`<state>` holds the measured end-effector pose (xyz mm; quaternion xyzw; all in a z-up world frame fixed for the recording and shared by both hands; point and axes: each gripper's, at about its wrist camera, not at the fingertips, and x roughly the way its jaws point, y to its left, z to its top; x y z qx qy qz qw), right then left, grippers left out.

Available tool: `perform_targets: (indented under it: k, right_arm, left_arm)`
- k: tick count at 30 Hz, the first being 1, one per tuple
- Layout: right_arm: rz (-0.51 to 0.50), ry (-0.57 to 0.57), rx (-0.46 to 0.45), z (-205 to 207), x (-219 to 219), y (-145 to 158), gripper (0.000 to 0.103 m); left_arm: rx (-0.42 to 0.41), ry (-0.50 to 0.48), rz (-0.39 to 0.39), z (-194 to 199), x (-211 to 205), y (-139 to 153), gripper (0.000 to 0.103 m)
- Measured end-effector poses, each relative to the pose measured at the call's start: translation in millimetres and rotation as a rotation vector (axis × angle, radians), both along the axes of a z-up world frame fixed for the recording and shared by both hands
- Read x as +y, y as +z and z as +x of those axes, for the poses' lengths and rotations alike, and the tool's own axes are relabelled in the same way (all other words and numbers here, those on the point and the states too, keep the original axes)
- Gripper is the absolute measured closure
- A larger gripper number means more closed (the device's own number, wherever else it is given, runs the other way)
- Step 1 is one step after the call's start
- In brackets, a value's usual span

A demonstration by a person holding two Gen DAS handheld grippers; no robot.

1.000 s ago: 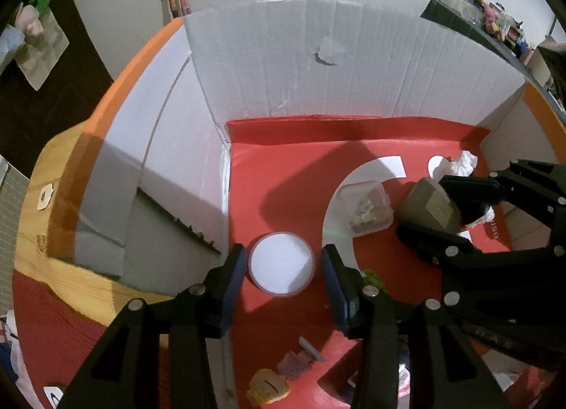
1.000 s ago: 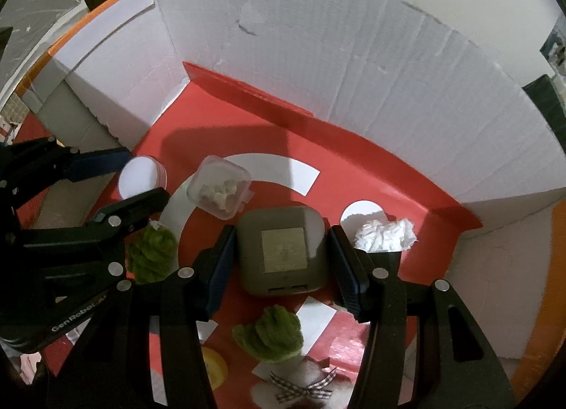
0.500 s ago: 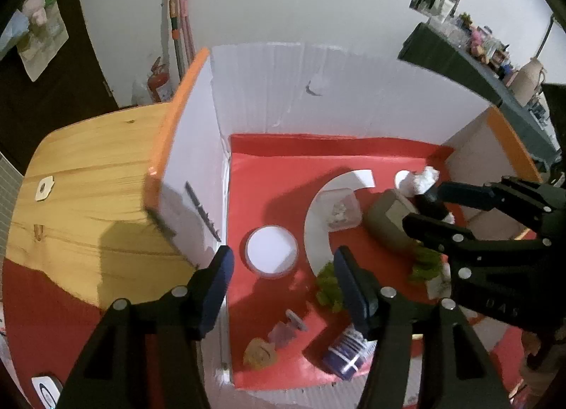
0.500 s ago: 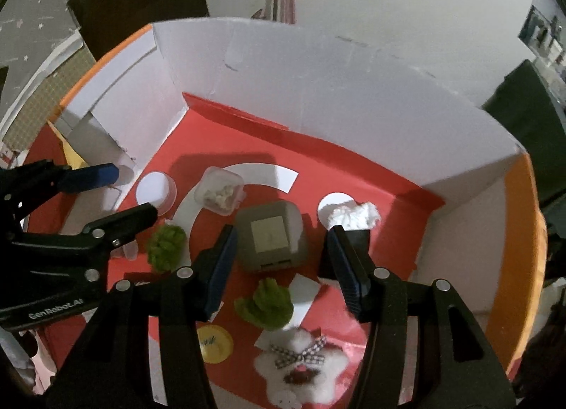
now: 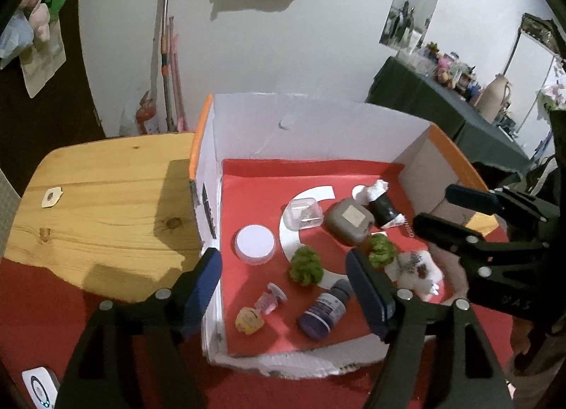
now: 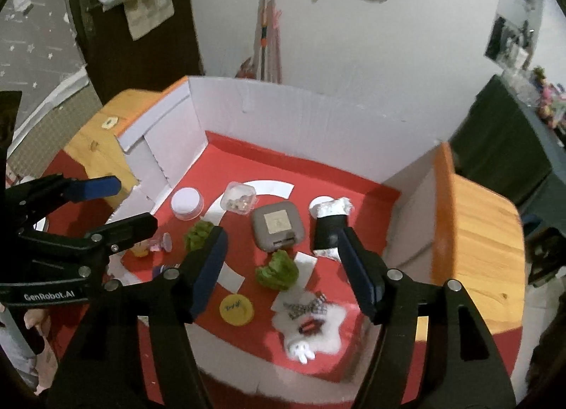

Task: Organize objects
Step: 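Withdraw both tools up and out of the box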

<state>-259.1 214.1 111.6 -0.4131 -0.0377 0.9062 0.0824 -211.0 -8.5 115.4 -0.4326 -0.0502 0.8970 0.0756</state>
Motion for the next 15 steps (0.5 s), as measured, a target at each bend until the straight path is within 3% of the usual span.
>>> perform_targets:
  k: [9, 15]
  right_arm:
    - [-0.016, -0.099, 0.156, 47, -7, 6, 0.022]
    - [0.068, -0.127, 0.244, 72, -23, 2, 0.015]
  left_arm:
    - [0.077, -0.011, 0.024, 23, 1, -10, 0.020]
    - [0.136, -0.029, -0.006, 33, 9, -16, 0.014]
